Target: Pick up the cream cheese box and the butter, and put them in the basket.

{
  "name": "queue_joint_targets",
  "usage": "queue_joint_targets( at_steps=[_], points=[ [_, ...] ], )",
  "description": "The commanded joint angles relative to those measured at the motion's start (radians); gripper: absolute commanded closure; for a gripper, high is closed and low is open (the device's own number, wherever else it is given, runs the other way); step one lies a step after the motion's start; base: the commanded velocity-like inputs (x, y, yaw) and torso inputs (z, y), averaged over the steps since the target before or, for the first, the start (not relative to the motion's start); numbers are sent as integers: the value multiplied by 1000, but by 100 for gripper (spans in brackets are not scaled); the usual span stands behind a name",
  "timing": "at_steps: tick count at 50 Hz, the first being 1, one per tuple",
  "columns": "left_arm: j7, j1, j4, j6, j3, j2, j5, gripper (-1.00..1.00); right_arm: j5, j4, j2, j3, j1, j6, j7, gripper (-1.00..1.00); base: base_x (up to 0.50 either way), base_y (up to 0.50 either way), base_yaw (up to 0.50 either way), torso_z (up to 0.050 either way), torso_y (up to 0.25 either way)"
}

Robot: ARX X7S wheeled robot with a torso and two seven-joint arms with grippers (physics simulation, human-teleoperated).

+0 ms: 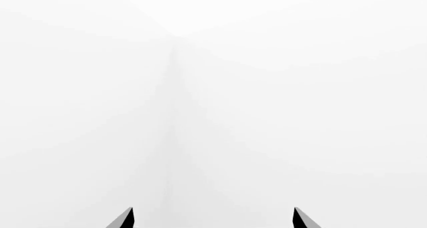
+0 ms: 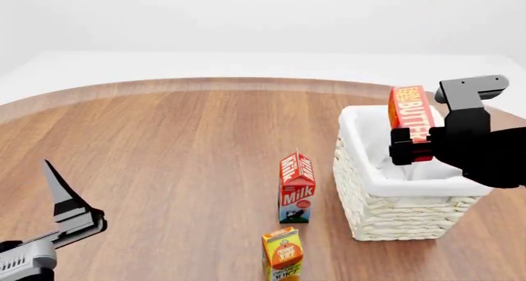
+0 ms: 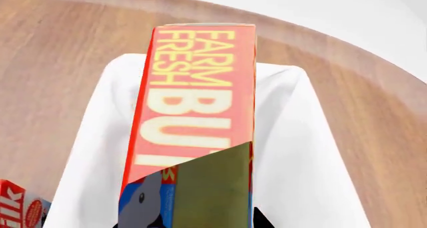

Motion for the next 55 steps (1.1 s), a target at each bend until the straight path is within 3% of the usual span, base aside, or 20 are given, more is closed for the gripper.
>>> queue_joint_targets(
  at_steps=[1,15,16,42,55],
  points=[
    [20,1,-2,7,-21,20,17,-100,-84,9,-21,45,3,-9,-39,100,0,0,0,0,0],
    [21,-4,-9,9,-14,20,18,-100,-110,19,-27,33,26,7,-46,100,0,0,0,0,1],
    [21,-5,-9,9,-13,20,19,-100,-110,22,-27,34,28,8,-42,-100,0,0,0,0,10],
    [23,-6,-14,13,-4,19,19,-100,-113,2,-11,43,51,23,-13,-100,0,0,0,0,0],
    [21,-1,-6,12,-7,17,18,-100,1,-433,173,119,161,114,124,-100,0,0,0,0,0]
  ],
)
